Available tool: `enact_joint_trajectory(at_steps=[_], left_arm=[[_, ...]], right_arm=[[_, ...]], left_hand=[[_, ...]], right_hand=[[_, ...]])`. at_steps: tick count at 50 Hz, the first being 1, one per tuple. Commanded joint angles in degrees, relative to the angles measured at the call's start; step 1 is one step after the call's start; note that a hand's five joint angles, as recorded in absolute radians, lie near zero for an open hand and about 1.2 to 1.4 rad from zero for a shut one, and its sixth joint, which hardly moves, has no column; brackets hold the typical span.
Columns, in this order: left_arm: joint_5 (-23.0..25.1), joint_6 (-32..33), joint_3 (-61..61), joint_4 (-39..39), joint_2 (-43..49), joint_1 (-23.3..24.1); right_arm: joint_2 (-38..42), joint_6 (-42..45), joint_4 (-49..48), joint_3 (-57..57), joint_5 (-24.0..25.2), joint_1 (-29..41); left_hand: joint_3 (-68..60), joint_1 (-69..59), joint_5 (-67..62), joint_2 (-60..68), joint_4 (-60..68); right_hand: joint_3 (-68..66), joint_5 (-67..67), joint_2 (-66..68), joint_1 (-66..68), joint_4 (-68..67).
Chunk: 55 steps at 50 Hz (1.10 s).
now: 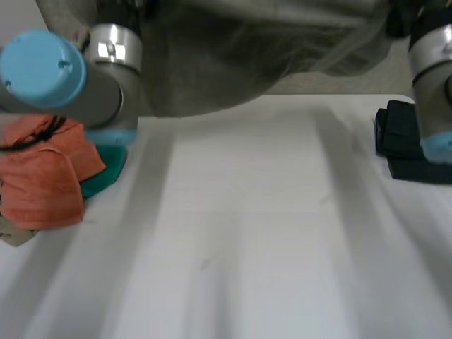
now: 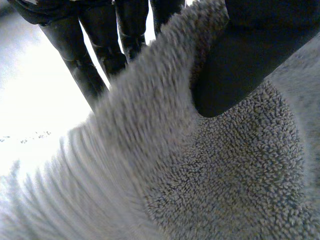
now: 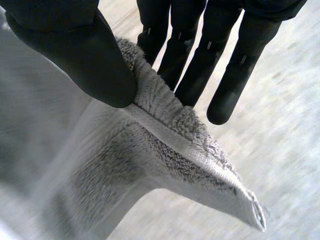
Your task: Fold the laundry.
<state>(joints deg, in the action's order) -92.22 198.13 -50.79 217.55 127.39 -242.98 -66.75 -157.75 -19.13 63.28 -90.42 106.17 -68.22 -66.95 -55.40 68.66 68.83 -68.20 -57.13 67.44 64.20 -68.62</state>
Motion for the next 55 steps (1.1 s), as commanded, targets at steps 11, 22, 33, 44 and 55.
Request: enact_joint_trajectory(at_steps=[11, 22, 33, 44, 55], left_arm=[[-0.1, 4.6, -45.8, -13.0, -9.7, -0.2], [1.3, 4.4, -41.9, -31.7, -20.3, -1.4], [7.9, -1.2, -37.4, -45.8, -18.9, -13.6], [12.7, -7.4, -41.3, -51.8, -17.0, -15.9], [12.9, -7.1, -42.8, -51.6, -16.7, -20.2]], right_arm=[[8.7, 4.7, 11.7, 19.0, 3.4, -0.5], [8.0, 5.6, 11.1, 23.3, 3.7, -0.5], [5.9, 5.5, 11.2, 26.3, 7.0, -0.7], [5.9, 5.9, 11.1, 26.5, 7.1, -0.8], [5.9, 6.0, 11.2, 26.7, 7.1, -0.7]], left_hand=[[-5.6, -6.9, -8.4, 5.2, 5.0], [48.7, 47.5, 45.9, -49.2, -49.4], [44.6, 43.3, 41.7, -45.0, -45.2], [40.7, 39.4, 37.9, -41.1, -41.3], [33.5, 32.2, 30.6, -33.9, -34.1]], right_hand=[[-11.8, -12.9, 12.6, 15.8, -11.4], [-11.8, -12.9, 12.6, 15.8, -11.4], [-11.8, -12.9, 12.6, 15.8, -11.4], [-11.8, -12.9, 12.6, 15.8, -11.4], [-11.8, -12.9, 12.6, 15.8, -11.4]])
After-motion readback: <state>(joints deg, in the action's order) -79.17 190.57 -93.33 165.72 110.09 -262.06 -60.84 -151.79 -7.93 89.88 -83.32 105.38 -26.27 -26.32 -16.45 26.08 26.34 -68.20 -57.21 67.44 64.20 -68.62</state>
